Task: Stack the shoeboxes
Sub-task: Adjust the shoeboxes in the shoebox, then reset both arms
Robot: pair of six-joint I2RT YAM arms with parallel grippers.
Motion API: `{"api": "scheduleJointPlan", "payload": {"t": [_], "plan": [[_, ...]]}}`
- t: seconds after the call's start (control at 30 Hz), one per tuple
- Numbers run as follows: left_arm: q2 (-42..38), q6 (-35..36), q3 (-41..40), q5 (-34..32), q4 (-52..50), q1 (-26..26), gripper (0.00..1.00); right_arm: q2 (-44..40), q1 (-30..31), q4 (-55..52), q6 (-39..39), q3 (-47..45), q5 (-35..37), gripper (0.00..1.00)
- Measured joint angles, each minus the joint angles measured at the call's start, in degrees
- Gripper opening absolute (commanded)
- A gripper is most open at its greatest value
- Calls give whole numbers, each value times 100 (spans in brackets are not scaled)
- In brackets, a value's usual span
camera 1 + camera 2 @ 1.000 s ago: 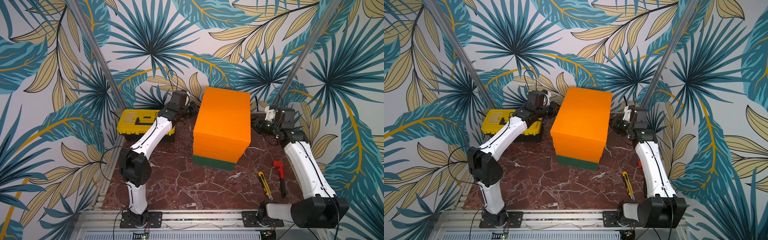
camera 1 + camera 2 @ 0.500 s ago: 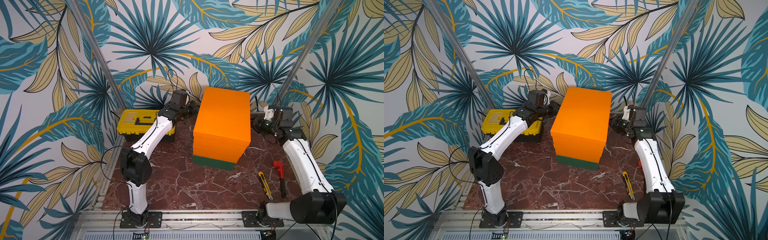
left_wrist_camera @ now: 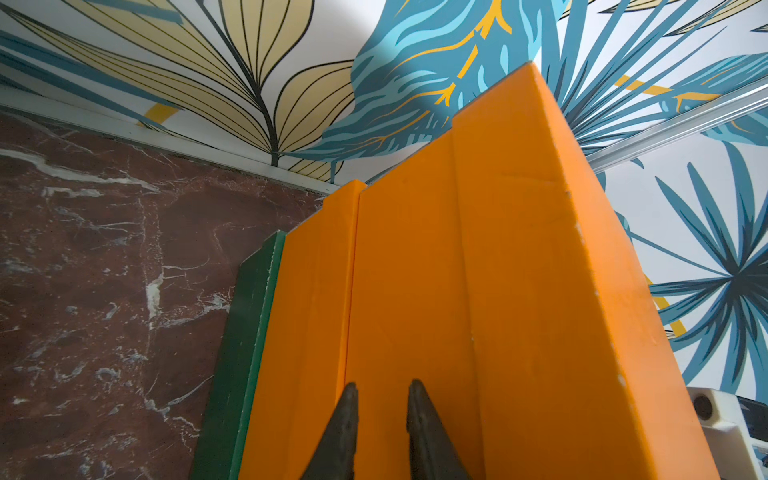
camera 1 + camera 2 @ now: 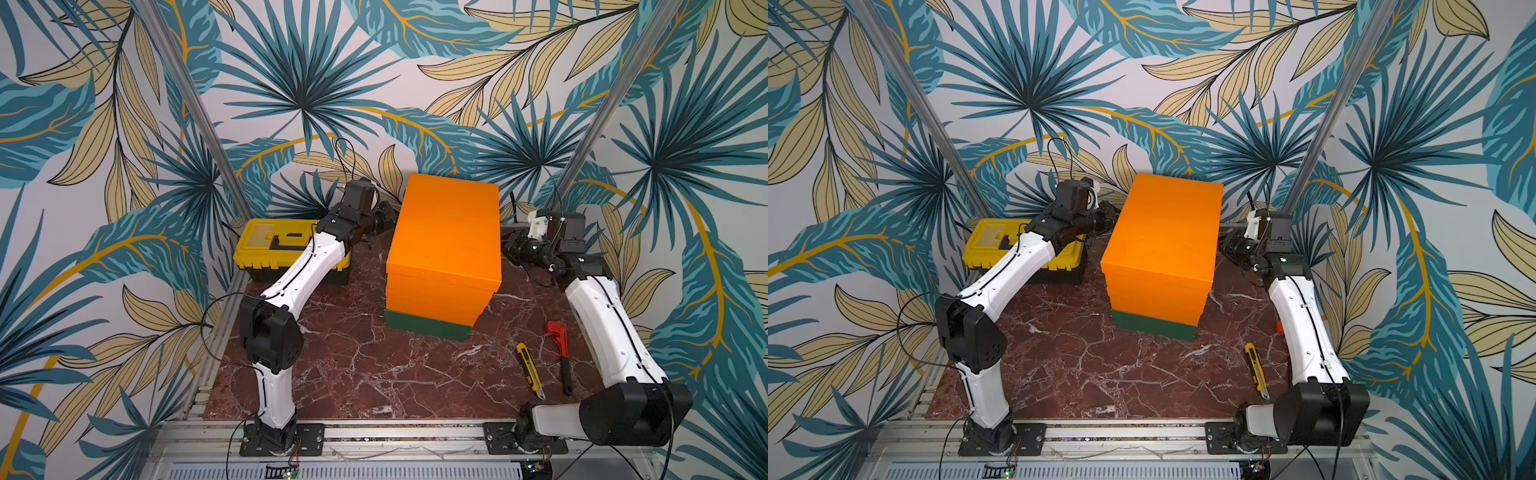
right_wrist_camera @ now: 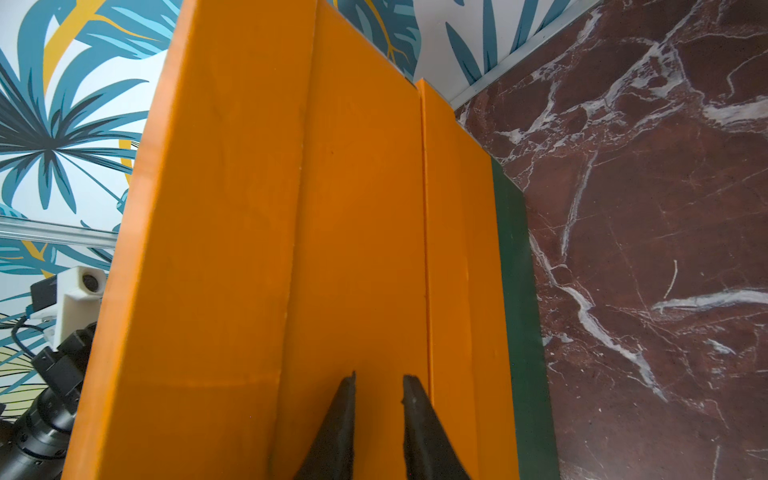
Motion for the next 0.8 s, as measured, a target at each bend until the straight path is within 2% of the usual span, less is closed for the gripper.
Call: {"api": "scheduleJointPlan", "payload": {"t": [0.27, 0.57, 0.6, 0.67, 0.73, 0.8], "plan": [[-186, 42, -155, -92, -50, 216, 24, -13, -22, -70, -118, -2, 160, 23], [-1305, 251, -750, -420, -103, 579, 27, -595, -107, -208, -267, -343, 400, 23], [-1473, 286, -852, -472, -103, 581, 29, -702, -109, -260, -310, -420, 468, 24], [-1790, 376, -1069, -540, -107, 581, 42, -890, -118, -356, -396, -546, 586, 31], [-2120, 485, -1342, -616, -101, 581, 63, -1132, -118, -437, -529, -728, 752, 42], [-2459, 592, -1668, -728, -111, 581, 77, -1399, -118, -485, -669, -927, 942, 56]]}}
